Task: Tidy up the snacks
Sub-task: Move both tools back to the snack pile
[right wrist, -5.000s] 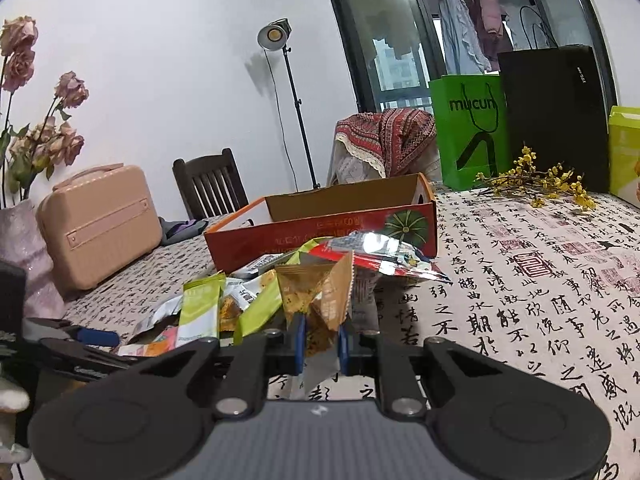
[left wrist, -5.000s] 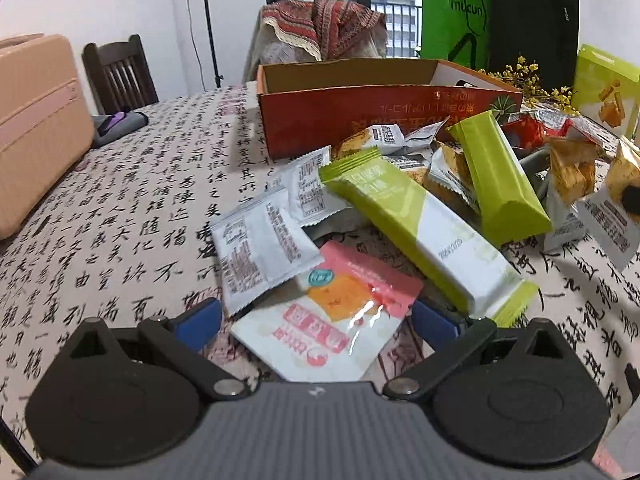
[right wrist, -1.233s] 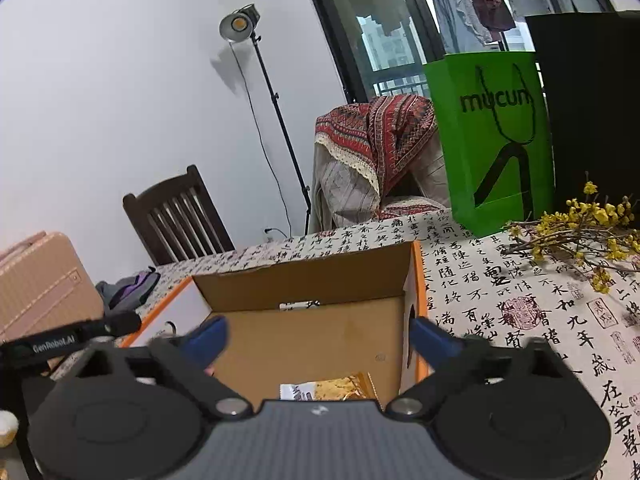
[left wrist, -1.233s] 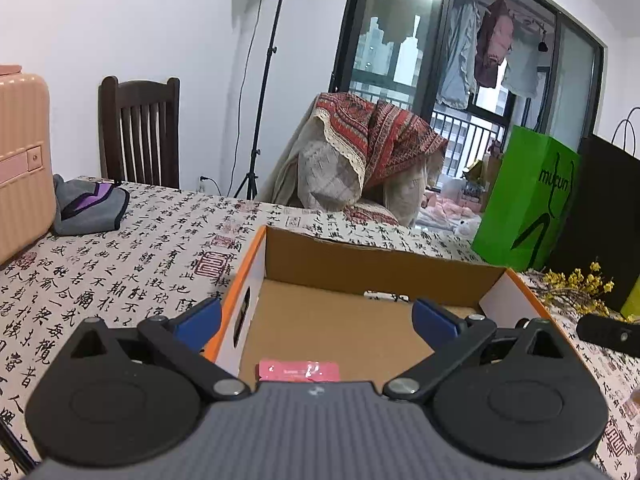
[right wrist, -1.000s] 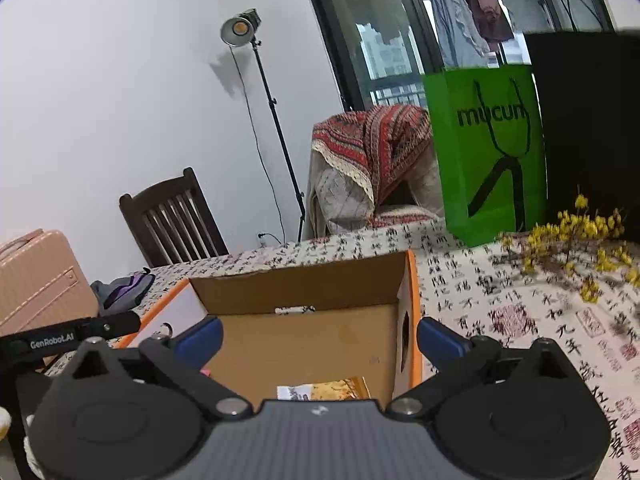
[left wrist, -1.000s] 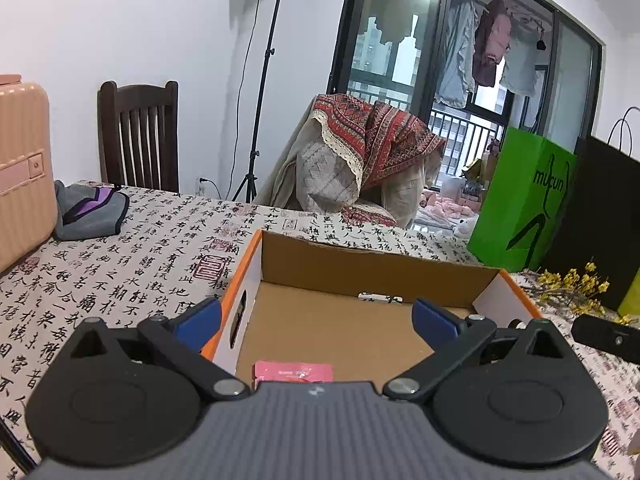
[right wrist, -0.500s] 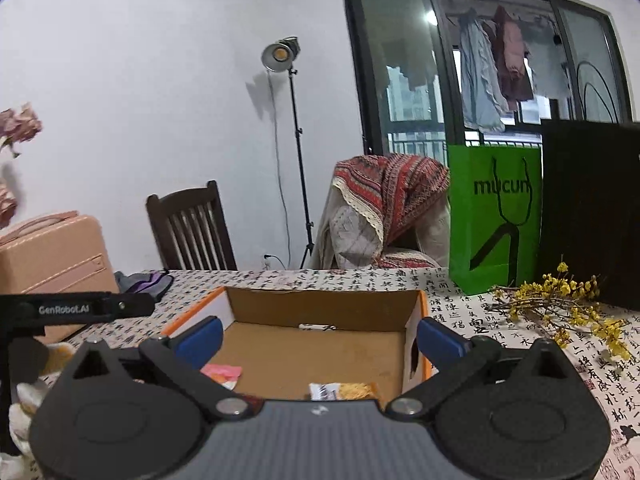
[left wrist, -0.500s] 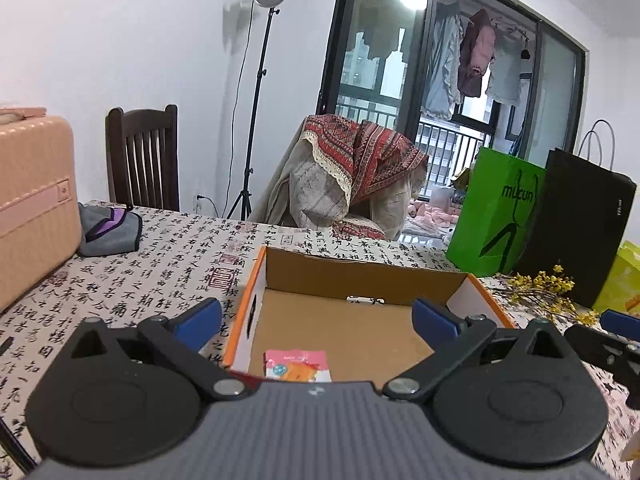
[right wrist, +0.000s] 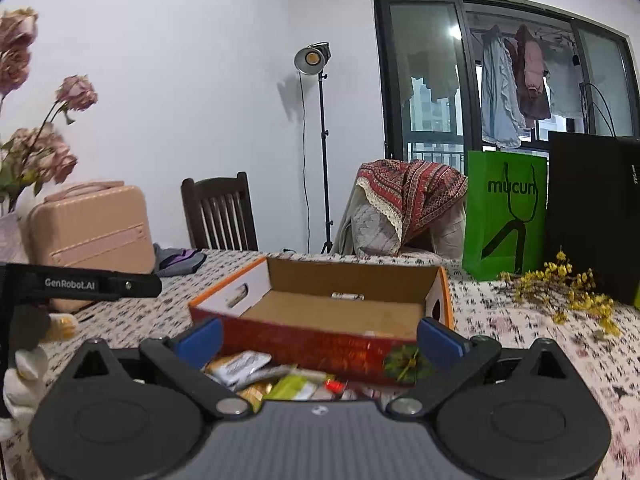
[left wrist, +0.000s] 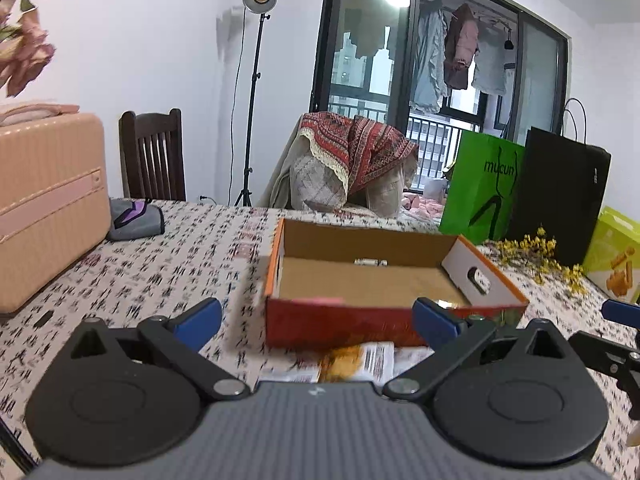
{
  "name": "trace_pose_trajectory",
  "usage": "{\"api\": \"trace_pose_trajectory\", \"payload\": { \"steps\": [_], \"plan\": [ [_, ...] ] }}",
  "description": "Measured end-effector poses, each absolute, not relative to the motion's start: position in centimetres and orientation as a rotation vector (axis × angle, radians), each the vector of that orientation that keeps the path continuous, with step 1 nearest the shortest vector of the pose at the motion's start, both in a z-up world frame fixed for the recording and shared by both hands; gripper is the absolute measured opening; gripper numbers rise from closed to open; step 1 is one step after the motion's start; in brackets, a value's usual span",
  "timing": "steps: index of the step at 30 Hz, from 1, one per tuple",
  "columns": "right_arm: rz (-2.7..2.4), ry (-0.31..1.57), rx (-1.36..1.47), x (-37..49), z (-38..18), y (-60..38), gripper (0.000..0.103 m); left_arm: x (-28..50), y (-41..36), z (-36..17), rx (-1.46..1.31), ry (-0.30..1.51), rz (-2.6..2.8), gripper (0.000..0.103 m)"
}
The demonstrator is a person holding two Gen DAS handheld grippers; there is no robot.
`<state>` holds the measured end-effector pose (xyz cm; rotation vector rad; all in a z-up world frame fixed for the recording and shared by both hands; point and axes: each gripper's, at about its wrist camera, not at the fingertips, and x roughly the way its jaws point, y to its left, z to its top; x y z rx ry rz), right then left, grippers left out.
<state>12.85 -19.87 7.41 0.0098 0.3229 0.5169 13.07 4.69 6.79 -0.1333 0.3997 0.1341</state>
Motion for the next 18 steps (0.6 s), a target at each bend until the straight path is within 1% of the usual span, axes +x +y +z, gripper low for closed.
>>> {"api": "trace_pose_trajectory", "payload": {
  "steps": [10,18],
  "plan": [
    [0.522,0.413,0.011,9.0,3.5,-20.1,0.103,9.7,5.6,2.6,-0.161,0.508,0.136,0.103],
    [0.504,0.501,-0.006,8.4,0.5,-19.2,0.103,7.3,6.4,-0.2,-0.189,0.540,0.133,0.103]
  ]
}}
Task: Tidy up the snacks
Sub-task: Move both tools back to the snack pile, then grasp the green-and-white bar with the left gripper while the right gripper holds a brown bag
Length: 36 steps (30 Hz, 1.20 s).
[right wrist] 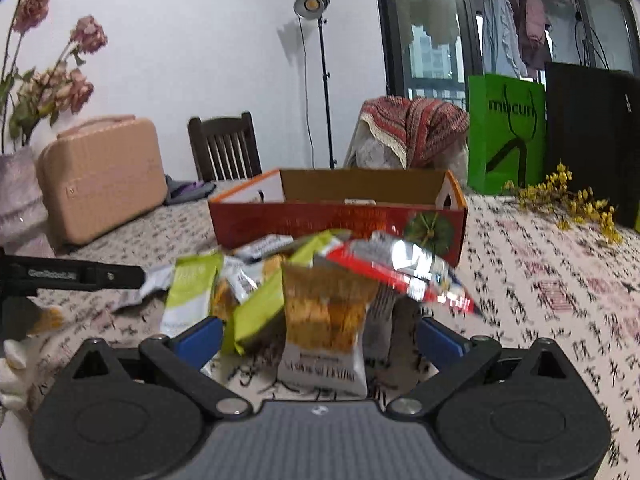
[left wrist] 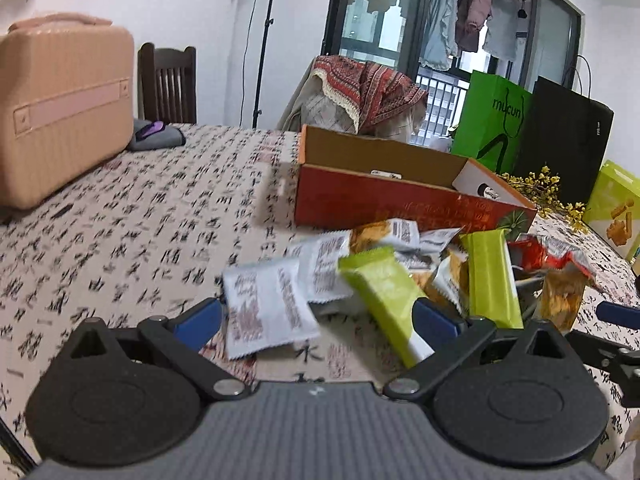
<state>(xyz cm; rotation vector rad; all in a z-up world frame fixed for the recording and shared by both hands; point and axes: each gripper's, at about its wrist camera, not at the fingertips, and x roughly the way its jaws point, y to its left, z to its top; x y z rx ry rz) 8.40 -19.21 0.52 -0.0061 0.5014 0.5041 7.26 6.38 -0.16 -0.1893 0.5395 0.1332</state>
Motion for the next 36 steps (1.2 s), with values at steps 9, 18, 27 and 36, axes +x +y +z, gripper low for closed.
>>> {"api": "trace_pose_trajectory", "payload": {
  "steps": [9,18,27,36],
  "plan": [
    [0.365,0.525,-0.052,10.3,-0.3,-16.0,0.071,6.6,6.1,0.1,-0.191,0.528,0.134,0.103],
    [0.371,0.508,-0.004,9.6,-0.2,-17.9,0.049,6.9,5.5,-0.1,-0.191,0.547,0.120,0.103],
    [0.343,0.443,0.082,8.6,1.2,-21.6,0.049,8.0,3.4,-0.5,-0.171,0.585,0.101,0.103],
    [0.351,0.409,0.128,8.4,2.0,-24.1,0.049,10.0,0.9,-1.2,-0.161,0.643,0.108,0.103]
  ]
}}
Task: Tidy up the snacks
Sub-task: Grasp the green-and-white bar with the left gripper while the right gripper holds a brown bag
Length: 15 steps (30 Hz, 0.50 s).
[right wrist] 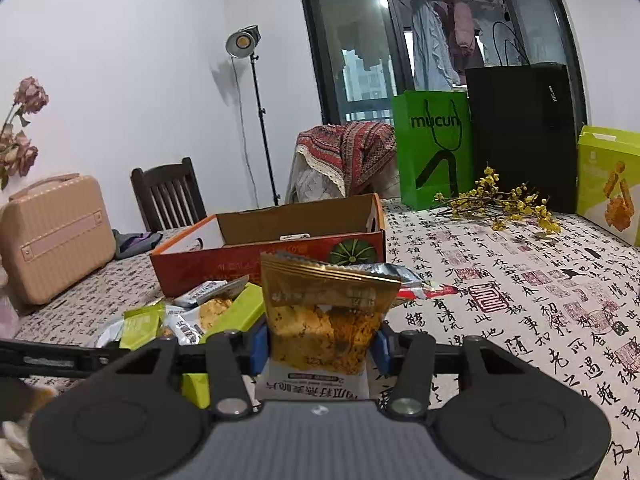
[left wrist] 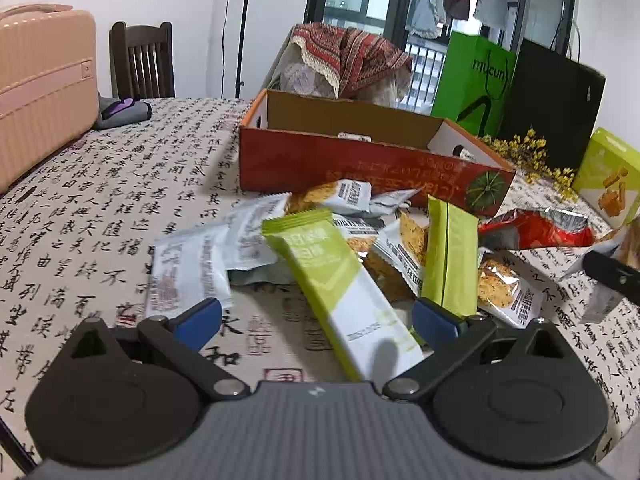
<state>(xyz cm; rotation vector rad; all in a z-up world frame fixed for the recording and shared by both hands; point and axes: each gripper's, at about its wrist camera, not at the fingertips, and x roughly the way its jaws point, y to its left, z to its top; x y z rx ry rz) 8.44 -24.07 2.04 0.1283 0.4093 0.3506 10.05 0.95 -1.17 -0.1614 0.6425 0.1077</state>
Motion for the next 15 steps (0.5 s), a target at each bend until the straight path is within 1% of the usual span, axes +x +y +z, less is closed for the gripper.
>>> {"api": "trace_pose_trajectory", "payload": {
  "steps": [9,10,11,12,13,14,15],
  "plan": [
    [0.401,0.474,0.100,8.9,0.8,-23.8,0.049,12.3,-0.9,-2.6,-0.137,0.696,0.210,0.102],
    [0.406,0.482,0.099,9.0,0.6,-23.7,0.049,12.4,-0.9,-2.7,-0.135,0.699,0.217,0.097],
    [0.409,0.488,0.096,9.0,0.5,-23.6,0.049,12.5,-0.9,-2.8,-0.137,0.705,0.218,0.087],
    [0.414,0.495,0.094,9.1,0.4,-23.5,0.049,12.5,-0.9,-2.8,-0.141,0.710,0.214,0.084],
    [0.418,0.500,0.090,9.1,0.2,-23.4,0.049,12.3,-0.9,-2.8,-0.130,0.699,0.221,0.073],
    [0.423,0.509,0.084,9.2,0.1,-23.2,0.049,12.2,-0.9,-2.7,-0.134,0.697,0.216,0.059],
    [0.424,0.513,0.080,9.1,-0.1,-23.1,0.049,12.0,-0.7,-2.5,-0.142,0.692,0.204,0.053]
  ]
}}
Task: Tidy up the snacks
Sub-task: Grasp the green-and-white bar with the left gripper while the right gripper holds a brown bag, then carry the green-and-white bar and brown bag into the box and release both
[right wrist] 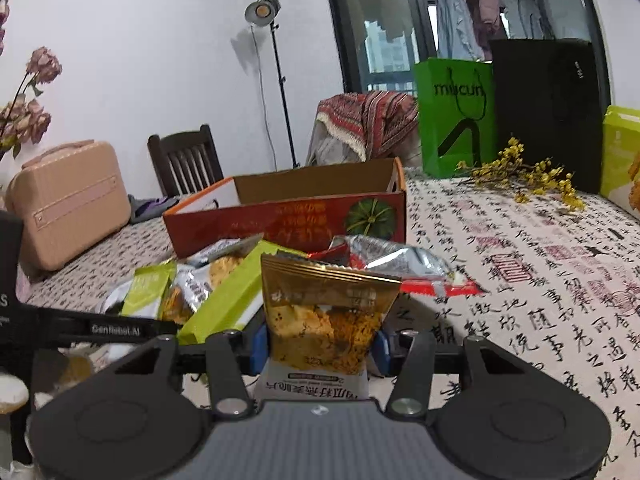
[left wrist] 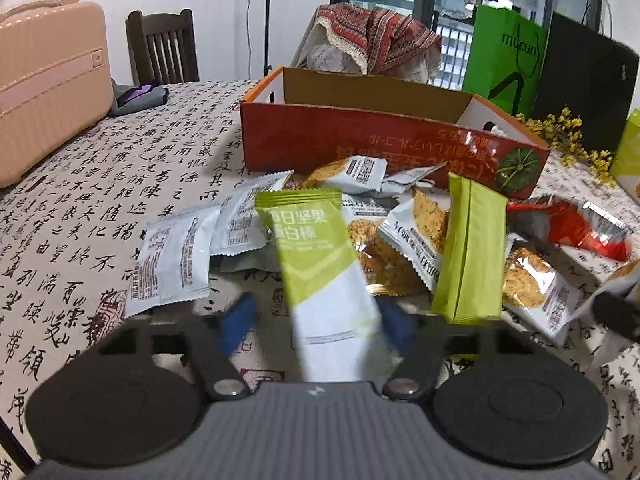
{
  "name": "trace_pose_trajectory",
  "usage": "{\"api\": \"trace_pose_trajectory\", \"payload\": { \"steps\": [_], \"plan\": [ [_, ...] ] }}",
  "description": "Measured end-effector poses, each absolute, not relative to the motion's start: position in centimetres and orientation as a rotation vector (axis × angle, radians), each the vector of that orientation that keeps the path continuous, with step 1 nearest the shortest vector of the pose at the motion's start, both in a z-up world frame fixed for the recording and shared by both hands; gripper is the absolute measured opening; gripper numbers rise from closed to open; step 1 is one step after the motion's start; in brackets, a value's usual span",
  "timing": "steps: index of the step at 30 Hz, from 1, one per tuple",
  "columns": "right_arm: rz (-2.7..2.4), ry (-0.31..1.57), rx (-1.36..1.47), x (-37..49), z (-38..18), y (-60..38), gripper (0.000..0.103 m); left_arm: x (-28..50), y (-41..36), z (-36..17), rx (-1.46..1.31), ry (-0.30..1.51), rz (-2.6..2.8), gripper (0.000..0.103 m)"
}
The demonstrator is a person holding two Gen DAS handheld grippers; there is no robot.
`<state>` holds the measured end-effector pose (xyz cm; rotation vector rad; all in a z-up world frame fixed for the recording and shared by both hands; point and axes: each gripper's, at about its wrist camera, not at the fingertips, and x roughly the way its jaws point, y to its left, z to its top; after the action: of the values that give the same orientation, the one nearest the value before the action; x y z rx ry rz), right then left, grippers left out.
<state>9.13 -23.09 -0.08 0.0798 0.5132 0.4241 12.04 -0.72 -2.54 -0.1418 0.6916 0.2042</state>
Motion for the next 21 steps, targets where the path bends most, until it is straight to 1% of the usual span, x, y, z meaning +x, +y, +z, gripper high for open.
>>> {"api": "trace_pose_trajectory", "payload": {
  "steps": [1,4,11,16,20,21],
  "plan": [
    [0.425,0.517,0.076,9.2,-0.1,-23.1,0.050,11.9,-0.5,-2.4,-0.153,0.692,0.193,0.044],
    [0.426,0.529,0.062,9.1,-0.2,-22.8,0.050,11.6,0.0,-2.3,-0.162,0.684,0.188,0.041],
    [0.424,0.558,0.014,8.5,-0.2,-22.5,0.052,11.2,0.8,-2.2,-0.169,0.684,0.185,0.041],
    [0.424,0.598,-0.024,8.0,-0.3,-22.3,0.057,11.2,1.1,-2.2,-0.178,0.687,0.179,0.041],
    [0.427,0.632,-0.054,7.5,-0.5,-22.3,0.056,11.0,1.4,-2.2,-0.189,0.684,0.177,0.041],
    [0.430,0.639,-0.054,7.4,-0.5,-22.2,0.053,10.9,1.4,-2.2,-0.191,0.682,0.177,0.041]
  ]
}}
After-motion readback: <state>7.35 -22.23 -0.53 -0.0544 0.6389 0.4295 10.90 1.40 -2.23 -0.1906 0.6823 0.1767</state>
